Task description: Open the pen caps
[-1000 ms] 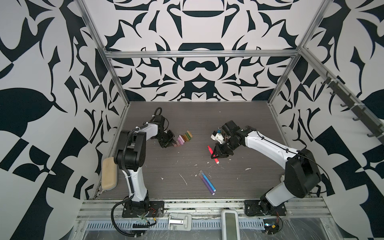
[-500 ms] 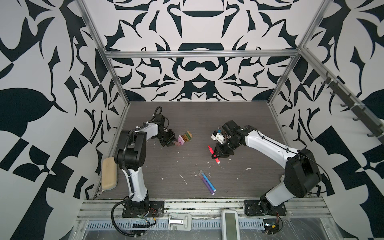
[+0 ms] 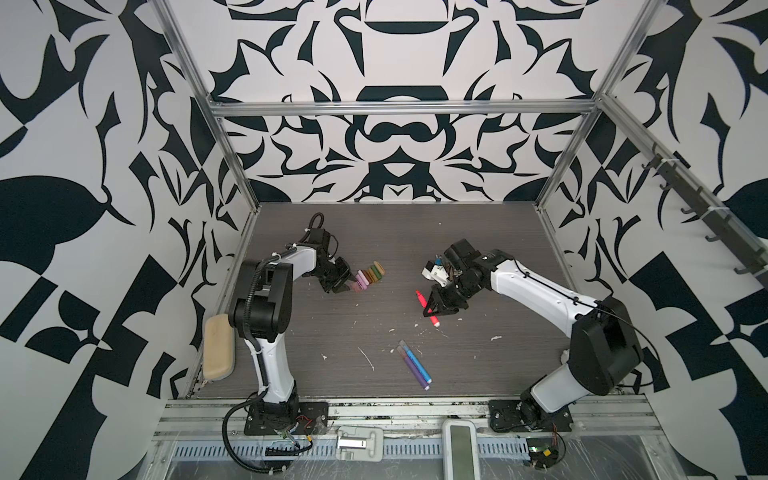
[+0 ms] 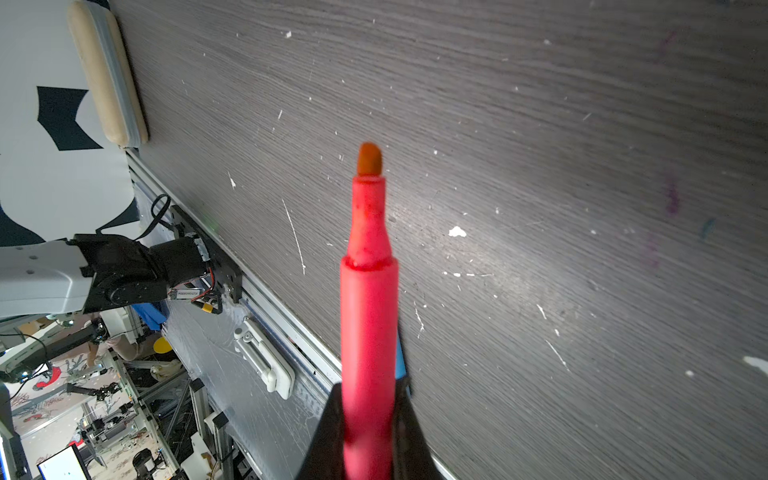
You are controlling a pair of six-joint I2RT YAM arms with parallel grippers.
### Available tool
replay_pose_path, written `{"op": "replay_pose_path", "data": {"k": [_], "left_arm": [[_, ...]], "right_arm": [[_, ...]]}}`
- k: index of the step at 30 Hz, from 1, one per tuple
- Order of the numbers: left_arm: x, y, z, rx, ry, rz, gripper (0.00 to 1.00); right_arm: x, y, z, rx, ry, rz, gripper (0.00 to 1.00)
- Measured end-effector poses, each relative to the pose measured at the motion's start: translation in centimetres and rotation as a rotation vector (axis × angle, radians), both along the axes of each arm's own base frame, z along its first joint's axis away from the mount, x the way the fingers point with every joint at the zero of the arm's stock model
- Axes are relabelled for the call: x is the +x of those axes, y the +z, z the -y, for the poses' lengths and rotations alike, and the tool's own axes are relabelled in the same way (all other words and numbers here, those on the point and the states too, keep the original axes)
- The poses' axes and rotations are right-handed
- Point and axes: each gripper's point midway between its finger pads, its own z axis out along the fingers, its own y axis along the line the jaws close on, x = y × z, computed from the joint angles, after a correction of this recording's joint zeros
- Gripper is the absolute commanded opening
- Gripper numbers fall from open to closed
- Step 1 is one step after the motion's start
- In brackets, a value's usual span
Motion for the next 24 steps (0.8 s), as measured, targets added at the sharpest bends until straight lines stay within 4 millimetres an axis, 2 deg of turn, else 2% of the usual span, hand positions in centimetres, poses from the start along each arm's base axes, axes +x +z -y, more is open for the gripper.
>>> {"op": "replay_pose_path", "data": {"k": [2, 6, 9, 11, 12, 14, 15, 24], "left_arm": [[0.0, -0.04, -0.02, 0.003, 0.004, -0.002, 0.32], [0.01, -0.08, -0.06, 0.007, 0.006, -0.002, 0.24], [0.18, 0.01, 0.04, 0.001, 0.003, 0.008, 0.09], [0.25, 0.03, 0.05, 0.0, 0.008, 0.008, 0.09], [0.24, 0.01, 0.05, 0.0, 0.009, 0.008, 0.16], [0.26, 0.04, 0.04, 0.0, 0.008, 0.01, 0.4], [0.21, -0.06, -0.05, 0.005, 0.013, 0.007, 0.46], [-0.12, 0.3, -0.22, 0.013, 0.015, 0.017, 0.49]], "right_arm": [[0.05, -0.05, -0.03, -0.001, 0.001, -0.002, 0.0], [0.04, -0.45, -0.03, -0.008, 0.003, -0.013, 0.0], [0.01, -0.71, -0.01, -0.013, 0.003, -0.022, 0.0], [0.0, -0.77, -0.01, -0.014, 0.003, -0.024, 0.0], [0.02, -0.75, -0.02, -0.014, 0.003, -0.024, 0.0], [0.03, -0.79, -0.03, -0.015, 0.003, -0.025, 0.0], [0.02, -0.79, -0.03, -0.015, 0.003, -0.025, 0.0], [-0.02, -0.8, 0.0, -0.016, 0.003, -0.027, 0.0]]}}
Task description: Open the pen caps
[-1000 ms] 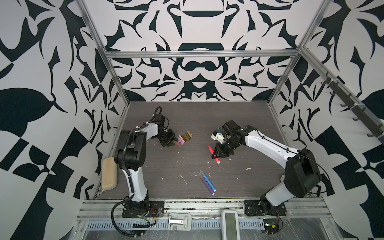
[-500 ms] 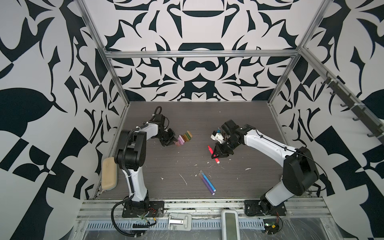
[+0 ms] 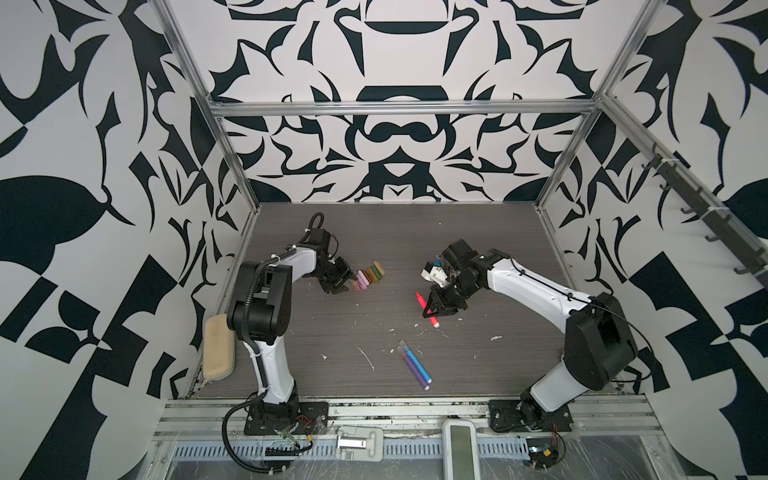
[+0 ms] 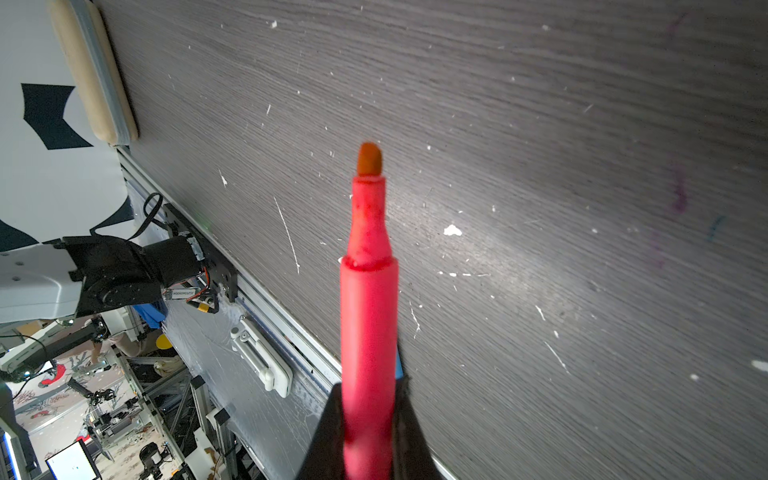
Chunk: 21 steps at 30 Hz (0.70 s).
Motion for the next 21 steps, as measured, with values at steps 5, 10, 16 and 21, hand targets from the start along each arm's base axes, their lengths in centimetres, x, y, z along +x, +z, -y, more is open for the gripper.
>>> {"op": "replay_pose_path", "data": {"k": [5, 10, 16, 21], "left_arm": [[-0.6, 0.1, -0.2, 0.009, 0.0, -0.001, 0.53], [-1.8, 0.3, -0.9, 0.037, 0.005, 0.008, 0.61], [-2.7, 1.8, -1.3, 0.044, 0.009, 0.045, 0.61], [-2.4, 3.4, -1.6, 0.064, 0.017, 0.085, 0.6]], "right_arm": [[0.0, 0.0, 0.0, 0.0, -0.001, 0.0, 0.0], [0.0, 0.0, 0.0, 0.001, -0.002, 0.001, 0.0], [0.1, -0.1, -0.1, 0.004, -0.009, 0.002, 0.0], [0.2, -0.1, -0.1, 0.006, -0.016, 0.001, 0.0]]}}
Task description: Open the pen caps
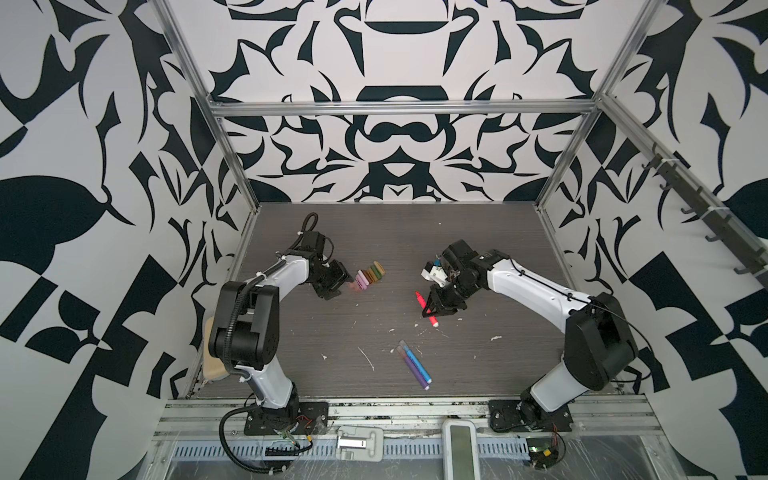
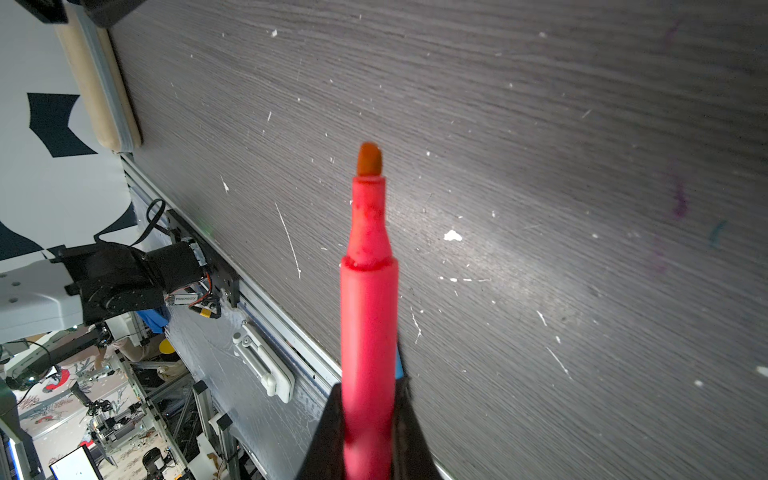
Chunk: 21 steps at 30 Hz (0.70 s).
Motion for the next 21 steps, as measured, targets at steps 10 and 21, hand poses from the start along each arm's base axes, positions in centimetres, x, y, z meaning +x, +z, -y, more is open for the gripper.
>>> {"op": "replay_pose_path", "data": {"k": [10, 21], "left_arm": [[-1.2, -3.7, -0.5, 0.051, -0.029, -0.143, 0.5], [-2.3, -4.1, -0.1, 0.023, -0.04, -0.173, 0.4]], "right_arm": [[0.1, 0.1, -0.2, 0.009, -0.007, -0.002, 0.0], [-0.3, -0.2, 0.0, 0.007, -0.009, -0.011, 0.0]]}}
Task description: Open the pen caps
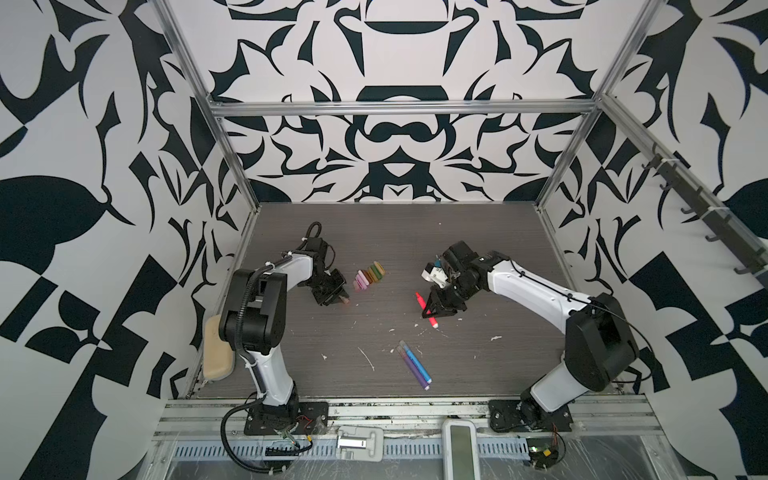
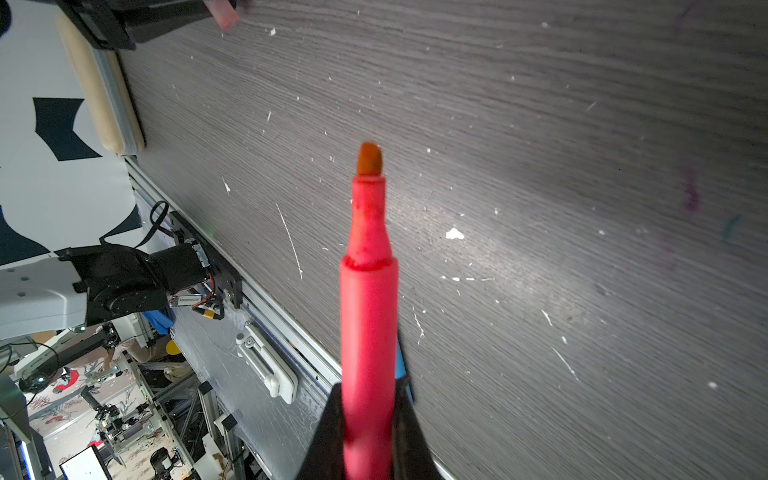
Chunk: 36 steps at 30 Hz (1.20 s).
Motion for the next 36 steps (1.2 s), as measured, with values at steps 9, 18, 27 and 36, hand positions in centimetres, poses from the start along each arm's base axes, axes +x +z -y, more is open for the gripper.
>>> {"op": "replay_pose_path", "data": {"k": [9, 18, 27, 36], "left_arm": [[0.4, 0.9, -0.1, 0.005, -0.004, 0.035, 0.56], [0.5, 1.6, -0.3, 0.016, 0.002, 0.052, 0.5], [1.0, 2.0, 0.4, -0.034, 0.034, 0.059, 0.46], [1.1, 2.7, 0.6, -0.056, 0.067, 0.077, 0.47]], "right_arm": [[0.0, 0.1, 0.0, 0.002, -0.006, 0.0, 0.0], [-0.1, 0.1, 0.0, 0.001, -0.008, -0.003, 0.0], [-0.1, 0.1, 0.0, 0.001, -0.008, -0.004, 0.0], [3.4, 1.7, 4.4, -0.05, -0.155, 0.097, 0.0]]}}
